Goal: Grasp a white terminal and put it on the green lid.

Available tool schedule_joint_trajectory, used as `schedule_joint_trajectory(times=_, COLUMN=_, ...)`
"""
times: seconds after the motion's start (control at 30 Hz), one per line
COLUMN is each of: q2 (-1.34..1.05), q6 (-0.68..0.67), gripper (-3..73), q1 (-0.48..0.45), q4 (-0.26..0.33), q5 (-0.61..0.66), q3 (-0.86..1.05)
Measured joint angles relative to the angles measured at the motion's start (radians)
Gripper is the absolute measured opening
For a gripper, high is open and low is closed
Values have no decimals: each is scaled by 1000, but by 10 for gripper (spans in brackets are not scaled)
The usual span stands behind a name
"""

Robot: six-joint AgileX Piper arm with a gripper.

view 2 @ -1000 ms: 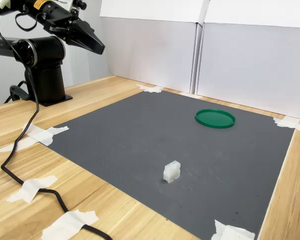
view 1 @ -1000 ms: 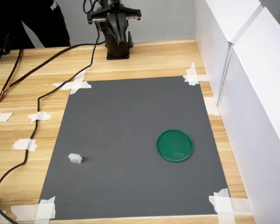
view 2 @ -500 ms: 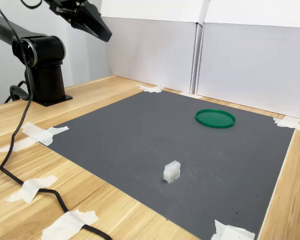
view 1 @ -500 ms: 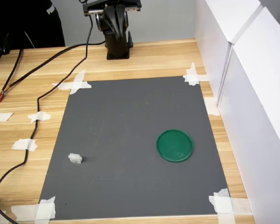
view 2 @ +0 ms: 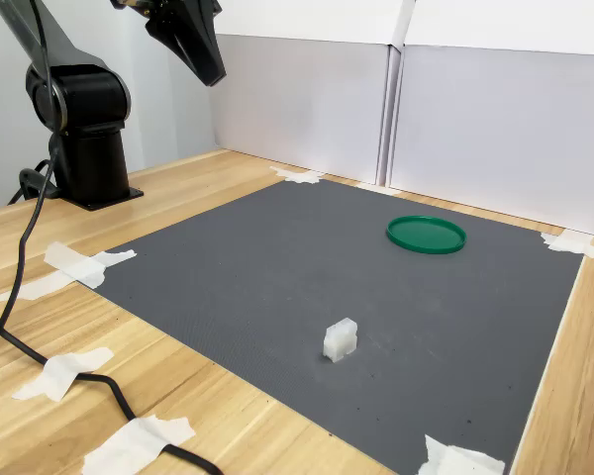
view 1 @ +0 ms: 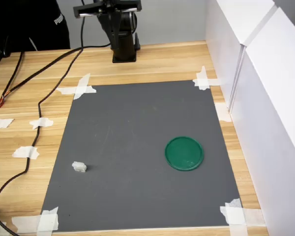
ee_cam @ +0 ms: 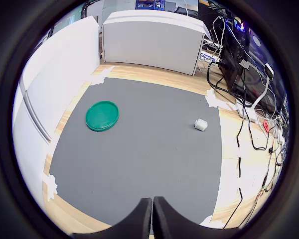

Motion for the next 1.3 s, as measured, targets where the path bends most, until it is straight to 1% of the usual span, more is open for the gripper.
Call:
schedule_joint_trajectory(times=0.17, q2=81, q6=-113, gripper=-9, q1=-26, q4=67, q5=74, q3=-103)
schedule_joint_trajectory(times=0.23, q2=111, q6=-167, gripper=10, q1=-28, q4=93, q5=122, q3=-139)
schedule_joint_trajectory(times=0.3, q2=142, q6=-207, gripper=44, q1=-28, q4=105, q5=166, q3=-165)
schedule_joint_trajectory(times=0.4, q2=184, q6=-248, gripper=135, q1=-39, q4=104, q5=216, q3=-196)
schedule_joint_trajectory(times=0.67, q2=279, q6=-300, gripper=505, q1=-168, q4=92, q5=229, q3=-287)
schedule_joint_trajectory(times=0.73, q2=318, q6=-303, gripper=575, q1=-189, q4=79, q5=243, q3=-320)
schedule_joint_trajectory(times=0.8, q2=366, q6=-308, gripper=619, q1=-199, q4=69, q5=264, q3=-356)
schedule_joint_trajectory(times=0.87, q2=417, q6=-322, gripper=646, q1=-200, q4=65, q5=292, q3=-406)
schedule_joint_trajectory(times=0.93, q2=462, q6=-333, gripper=656, q1=-200, q4=72, q5=327, q3=-470)
schedule_joint_trajectory(times=1.0, q2=512, q6=-340, gripper=658, q1=-200, q4=92, q5=366, q3=-540)
schedule_joint_trajectory(times=1.13, q2=607, q6=-334, gripper=657, q1=-200, q4=125, q5=383, q3=-666)
schedule_joint_trajectory(times=1.2, q2=655, q6=-321, gripper=657, q1=-200, q4=121, q5=385, q3=-724)
schedule_joint_trajectory(times=1.3, q2=723, q6=-309, gripper=657, q1=-200, q4=95, q5=386, q3=-793)
